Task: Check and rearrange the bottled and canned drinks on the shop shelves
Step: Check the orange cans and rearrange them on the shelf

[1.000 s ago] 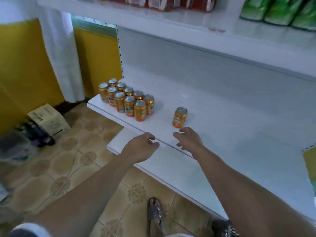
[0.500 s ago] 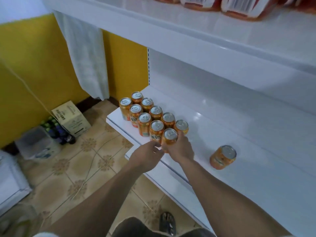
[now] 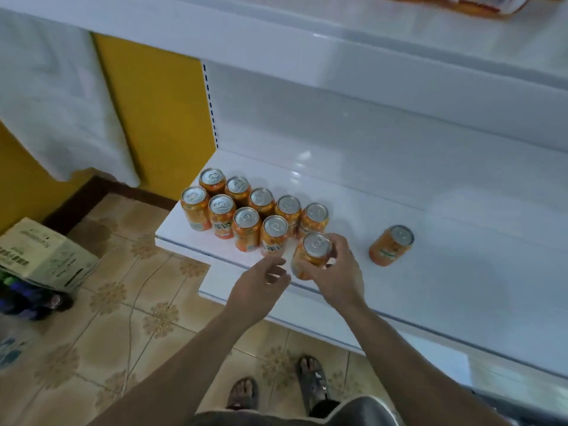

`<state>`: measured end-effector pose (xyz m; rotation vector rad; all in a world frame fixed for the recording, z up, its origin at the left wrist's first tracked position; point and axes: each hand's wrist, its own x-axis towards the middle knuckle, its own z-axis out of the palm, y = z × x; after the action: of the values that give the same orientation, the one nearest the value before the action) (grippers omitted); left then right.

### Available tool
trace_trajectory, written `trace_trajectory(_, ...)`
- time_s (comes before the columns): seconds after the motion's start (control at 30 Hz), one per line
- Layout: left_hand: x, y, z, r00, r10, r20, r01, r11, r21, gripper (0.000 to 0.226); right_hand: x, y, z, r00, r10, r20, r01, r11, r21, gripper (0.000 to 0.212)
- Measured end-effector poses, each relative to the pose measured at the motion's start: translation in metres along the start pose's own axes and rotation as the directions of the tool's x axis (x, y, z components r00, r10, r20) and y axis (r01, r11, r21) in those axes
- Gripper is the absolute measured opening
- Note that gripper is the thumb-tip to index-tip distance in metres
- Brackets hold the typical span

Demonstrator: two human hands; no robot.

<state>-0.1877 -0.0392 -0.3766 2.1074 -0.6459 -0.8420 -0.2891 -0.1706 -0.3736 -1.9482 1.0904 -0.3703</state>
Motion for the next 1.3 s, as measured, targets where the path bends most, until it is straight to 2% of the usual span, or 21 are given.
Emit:
trace_trajectory(0.07,-0.004,-0.005,0.004,0.982,0.177,-0.06,-0.182,0.98,-0.085,0.044,-0.018,-0.009,-0.014,0.998,-0.037,-0.053,0.04,0.998,0.048,0.057)
trace_trajectory(0.13,-0.01,-0.003,0.011,0.948,0.319,-0.012,-0.318,0.94,-0.126,0.064,-0.036,-0.02,-0.029,0.989,-0.093,-0.118,0.1,0.993,0.057,0.058)
trace_trajectory(0.2,-0.017,0.006,0.018,0.906,0.42,0.054,-0.41,0.902,-0.131,0.08,-0.053,-0.029,-0.042,0.975,-0.146,-0.167,0.155,0.987,0.044,0.06)
trace_trajectory(0.3,-0.028,0.025,0.023,0.839,0.545,-0.006,-0.534,0.82,-0.205,0.09,-0.073,-0.048,-0.063,0.933,-0.281,-0.223,0.28,0.959,-0.037,0.067)
trace_trajectory(0.4,-0.03,0.045,0.021,0.841,0.539,-0.051,-0.524,0.788,-0.321,0.093,-0.091,-0.066,-0.084,0.849,-0.445,-0.285,0.428,0.896,-0.121,0.069)
trace_trajectory(0.5,-0.031,0.066,0.021,0.816,0.577,-0.048,-0.536,0.722,-0.439,0.082,-0.106,-0.079,-0.105,0.75,-0.589,-0.3,0.564,0.807,-0.174,0.064)
trace_trajectory(0.63,-0.039,0.089,0.029,0.8,0.596,-0.069,-0.546,0.677,-0.494,0.083,-0.113,-0.081,-0.134,0.646,-0.702,-0.3,0.671,0.71,-0.216,0.065)
trace_trajectory(0.7,-0.043,0.1,0.032,0.79,0.606,-0.09,-0.567,0.667,-0.483,0.084,-0.112,-0.078,-0.144,0.628,-0.718,-0.302,0.69,0.692,-0.212,0.065)
trace_trajectory(0.83,-0.051,0.112,0.043,0.746,0.646,-0.164,-0.656,0.667,-0.353,0.079,-0.113,-0.068,-0.16,0.662,-0.683,-0.308,0.673,0.723,-0.157,0.063)
trace_trajectory(0.9,-0.055,0.112,0.045,0.731,0.66,-0.174,-0.677,0.666,-0.314,0.078,-0.113,-0.062,-0.165,0.72,-0.619,-0.314,0.637,0.769,-0.053,0.06)
trace_trajectory(0.93,-0.058,0.112,0.044,0.732,0.659,-0.175,-0.676,0.669,-0.309,0.077,-0.112,-0.058,-0.167,0.765,-0.562,-0.315,0.606,0.793,0.056,0.061)
trace_trajectory(1.0,-0.065,0.112,0.039,0.74,0.651,-0.168,-0.666,0.673,-0.322,0.076,-0.109,-0.05,-0.173,0.874,-0.4,-0.277,0.48,0.799,0.361,0.065)
trace_trajectory(1.03,-0.067,0.111,0.036,0.739,0.654,-0.164,-0.666,0.67,-0.329,0.076,-0.105,-0.045,-0.176,0.921,-0.318,-0.226,0.39,0.768,0.508,0.068)
trace_trajectory(1.1,-0.075,0.113,0.034,0.731,0.664,-0.157,-0.669,0.653,-0.355,0.076,-0.098,-0.034,-0.18,0.978,-0.181,-0.102,0.199,0.677,0.709,0.068)
trace_trajectory(1.2,-0.087,0.129,0.035,0.684,0.699,-0.208,-0.713,0.581,-0.391,0.083,-0.09,-0.031,-0.173,0.994,-0.036,0.107,-0.083,0.411,0.908,0.046)
trace_trajectory(1.3,-0.098,0.15,0.041,0.62,0.758,-0.204,-0.764,0.522,-0.38,0.088,-0.093,-0.039,-0.156,0.957,-0.059,0.285,-0.269,0.196,0.943,0.042)
